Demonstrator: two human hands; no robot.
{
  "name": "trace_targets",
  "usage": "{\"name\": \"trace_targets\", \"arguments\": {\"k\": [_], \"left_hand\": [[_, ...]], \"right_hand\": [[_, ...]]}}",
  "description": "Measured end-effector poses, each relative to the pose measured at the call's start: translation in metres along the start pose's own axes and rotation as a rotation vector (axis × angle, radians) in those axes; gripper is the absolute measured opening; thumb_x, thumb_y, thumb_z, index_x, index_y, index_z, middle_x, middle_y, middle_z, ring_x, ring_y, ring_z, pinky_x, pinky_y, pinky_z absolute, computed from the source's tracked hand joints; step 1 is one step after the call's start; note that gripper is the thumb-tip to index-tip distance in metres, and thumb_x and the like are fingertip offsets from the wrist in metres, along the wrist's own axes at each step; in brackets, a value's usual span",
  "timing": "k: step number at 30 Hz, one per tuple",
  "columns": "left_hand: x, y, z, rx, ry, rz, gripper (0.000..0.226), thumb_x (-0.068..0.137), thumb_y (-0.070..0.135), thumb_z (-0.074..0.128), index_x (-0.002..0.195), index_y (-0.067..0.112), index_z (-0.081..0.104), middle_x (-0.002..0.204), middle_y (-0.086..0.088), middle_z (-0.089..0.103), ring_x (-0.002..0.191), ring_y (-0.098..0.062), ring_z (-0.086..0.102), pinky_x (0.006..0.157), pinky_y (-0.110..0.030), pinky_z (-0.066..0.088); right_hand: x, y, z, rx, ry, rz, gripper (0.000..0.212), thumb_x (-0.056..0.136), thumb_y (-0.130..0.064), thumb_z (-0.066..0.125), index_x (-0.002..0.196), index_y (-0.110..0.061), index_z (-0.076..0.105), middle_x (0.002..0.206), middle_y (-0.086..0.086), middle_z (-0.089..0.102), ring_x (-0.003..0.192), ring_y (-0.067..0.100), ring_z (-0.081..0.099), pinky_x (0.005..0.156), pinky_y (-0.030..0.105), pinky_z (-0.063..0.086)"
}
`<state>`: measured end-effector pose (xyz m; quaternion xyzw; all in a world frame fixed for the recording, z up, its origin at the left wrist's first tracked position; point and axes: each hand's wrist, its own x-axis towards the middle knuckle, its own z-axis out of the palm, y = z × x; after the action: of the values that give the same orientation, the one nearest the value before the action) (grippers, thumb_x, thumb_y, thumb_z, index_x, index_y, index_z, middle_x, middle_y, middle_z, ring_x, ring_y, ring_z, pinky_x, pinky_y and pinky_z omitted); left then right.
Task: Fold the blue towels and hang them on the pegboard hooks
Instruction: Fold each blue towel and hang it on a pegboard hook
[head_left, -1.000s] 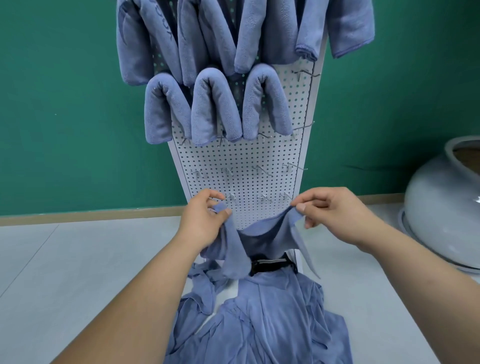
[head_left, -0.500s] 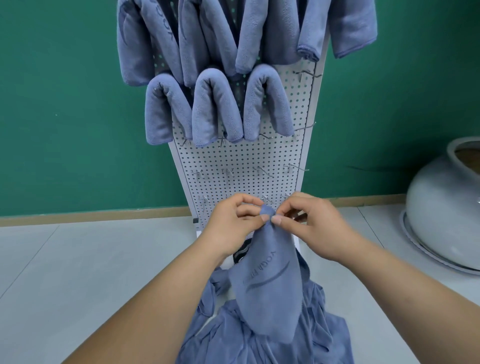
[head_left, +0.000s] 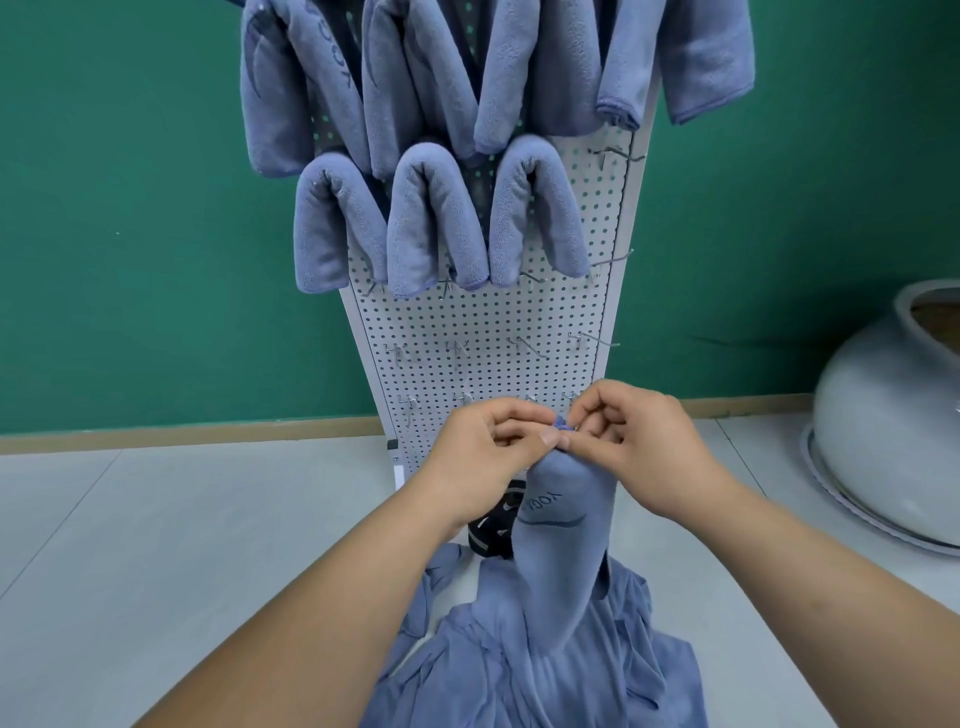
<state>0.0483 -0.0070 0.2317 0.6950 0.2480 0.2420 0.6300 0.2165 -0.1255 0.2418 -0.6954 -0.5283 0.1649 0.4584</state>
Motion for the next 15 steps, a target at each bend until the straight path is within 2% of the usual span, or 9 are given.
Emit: {"name": "trace_targets", "arguments": {"k": [3,5,7,9,12,15], "left_hand": [[0.001,0.000,-0.005,0.001,-0.024,0.028,0.018,0.095,0.008,0.076,0.112,0.014,0.074,0.099,-0.007,0.081,0.097,-0.018,0.075,0.096,-0.029,0.058],[0.002,0.000,-0.009,0.028,-0.017,0.052,0.018,0.096,0.005,0.074,0.111,0.014,0.072,0.095,-0.005,0.080,0.091,-0.015,0.072,0.094,-0.028,0.057],[0.003,-0.001,-0.010,0.079,-0.013,0.072,0.017,0.097,0.003,0.072,0.109,0.015,0.070,0.089,0.000,0.080,0.087,-0.011,0.069,0.091,-0.030,0.056],[0.004,-0.003,-0.009,0.156,-0.014,0.080,0.017,0.097,0.004,0.073,0.107,0.018,0.069,0.088,0.003,0.079,0.082,-0.009,0.066,0.087,-0.031,0.055],[0.004,-0.007,-0.007,0.210,-0.011,0.070,0.020,0.093,0.009,0.078,0.106,0.022,0.071,0.089,0.000,0.079,0.075,-0.009,0.061,0.079,-0.027,0.054],[0.003,-0.009,-0.008,0.239,-0.005,0.051,0.023,0.087,0.015,0.086,0.104,0.024,0.074,0.087,-0.002,0.077,0.069,-0.006,0.056,0.074,-0.023,0.052]], "right_hand": [[0.001,0.003,-0.005,0.119,-0.088,0.043,0.022,0.088,-0.026,0.085,0.104,-0.026,0.070,0.078,0.003,0.075,0.065,0.015,0.059,0.067,0.036,0.054],[0.002,0.005,-0.008,0.160,-0.148,0.058,0.024,0.093,-0.021,0.081,0.114,-0.026,0.071,0.083,0.005,0.076,0.072,0.016,0.063,0.075,0.037,0.056],[0.001,0.007,-0.009,0.158,-0.184,0.079,0.015,0.095,-0.019,0.078,0.109,-0.023,0.075,0.085,0.008,0.075,0.076,0.012,0.064,0.079,0.030,0.055],[0.000,0.009,-0.006,0.134,-0.174,0.109,0.004,0.096,-0.020,0.077,0.099,-0.021,0.076,0.080,0.007,0.072,0.073,0.012,0.063,0.077,0.029,0.054],[0.000,0.015,0.000,-0.022,-0.123,0.083,0.009,0.094,-0.026,0.079,0.089,-0.025,0.072,0.073,-0.005,0.071,0.067,0.015,0.065,0.071,0.032,0.056],[0.001,0.015,0.004,-0.156,-0.098,0.021,0.012,0.092,-0.030,0.081,0.085,-0.029,0.071,0.073,-0.011,0.070,0.065,0.009,0.063,0.065,0.027,0.053]]}}
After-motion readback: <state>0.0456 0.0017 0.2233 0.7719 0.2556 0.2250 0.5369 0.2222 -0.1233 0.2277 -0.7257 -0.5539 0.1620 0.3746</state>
